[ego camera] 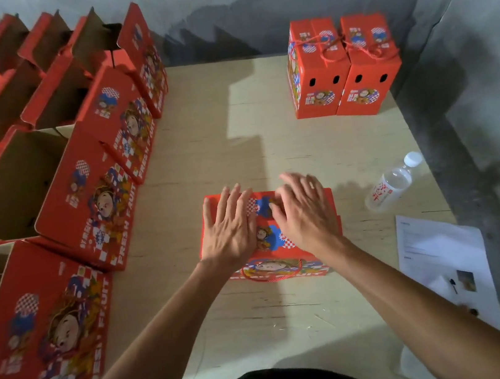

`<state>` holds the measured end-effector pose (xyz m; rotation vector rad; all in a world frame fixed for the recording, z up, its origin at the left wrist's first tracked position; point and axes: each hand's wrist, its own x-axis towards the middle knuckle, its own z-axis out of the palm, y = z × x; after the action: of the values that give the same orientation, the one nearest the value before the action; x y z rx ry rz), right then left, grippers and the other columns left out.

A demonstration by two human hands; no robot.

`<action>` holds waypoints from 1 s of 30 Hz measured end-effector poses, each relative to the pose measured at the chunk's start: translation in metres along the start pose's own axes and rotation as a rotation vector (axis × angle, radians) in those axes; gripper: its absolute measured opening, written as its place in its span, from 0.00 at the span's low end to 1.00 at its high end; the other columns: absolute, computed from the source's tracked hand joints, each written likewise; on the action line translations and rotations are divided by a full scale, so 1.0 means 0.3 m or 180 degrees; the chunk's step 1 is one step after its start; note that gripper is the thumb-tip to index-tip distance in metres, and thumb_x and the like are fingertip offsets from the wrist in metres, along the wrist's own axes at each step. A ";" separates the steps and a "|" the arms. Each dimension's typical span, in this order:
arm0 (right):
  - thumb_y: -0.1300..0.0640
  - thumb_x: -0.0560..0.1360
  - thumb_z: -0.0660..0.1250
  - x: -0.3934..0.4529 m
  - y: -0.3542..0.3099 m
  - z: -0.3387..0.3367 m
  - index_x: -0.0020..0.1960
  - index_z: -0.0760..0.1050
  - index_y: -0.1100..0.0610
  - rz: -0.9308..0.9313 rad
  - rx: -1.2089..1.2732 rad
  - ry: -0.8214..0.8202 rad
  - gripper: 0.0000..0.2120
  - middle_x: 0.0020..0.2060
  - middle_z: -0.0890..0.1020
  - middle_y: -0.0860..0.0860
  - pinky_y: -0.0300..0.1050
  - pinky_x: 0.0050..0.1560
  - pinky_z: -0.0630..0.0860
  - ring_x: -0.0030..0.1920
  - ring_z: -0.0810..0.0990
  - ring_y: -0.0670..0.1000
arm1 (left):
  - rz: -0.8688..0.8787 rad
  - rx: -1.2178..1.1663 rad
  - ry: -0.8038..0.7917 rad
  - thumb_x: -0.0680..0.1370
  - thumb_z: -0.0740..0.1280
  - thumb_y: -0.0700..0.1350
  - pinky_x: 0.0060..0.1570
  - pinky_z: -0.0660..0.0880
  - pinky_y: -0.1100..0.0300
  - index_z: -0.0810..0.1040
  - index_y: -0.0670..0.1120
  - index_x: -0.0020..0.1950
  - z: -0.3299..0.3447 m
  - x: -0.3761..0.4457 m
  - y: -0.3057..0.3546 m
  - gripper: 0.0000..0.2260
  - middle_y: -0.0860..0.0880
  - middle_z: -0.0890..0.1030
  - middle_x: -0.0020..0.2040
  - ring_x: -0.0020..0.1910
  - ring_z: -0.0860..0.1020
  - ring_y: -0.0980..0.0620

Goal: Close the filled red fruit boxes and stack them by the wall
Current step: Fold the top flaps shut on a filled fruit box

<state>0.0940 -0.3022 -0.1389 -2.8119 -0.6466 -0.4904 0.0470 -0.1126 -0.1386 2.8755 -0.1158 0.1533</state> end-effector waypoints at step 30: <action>0.52 0.85 0.52 0.040 0.130 0.009 0.52 0.77 0.61 0.2641 0.0798 -0.0327 0.19 0.53 0.83 0.61 0.54 0.49 0.75 0.55 0.80 0.64 | -0.0434 -0.0019 0.0013 0.83 0.50 0.61 0.66 0.60 0.33 0.63 0.63 0.76 0.025 0.021 0.028 0.21 0.56 0.66 0.76 0.79 0.58 0.52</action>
<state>0.1228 -0.3312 -0.1422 -2.5591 0.4290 -0.0909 0.0533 -0.1231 -0.1429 2.8648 0.0806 0.1325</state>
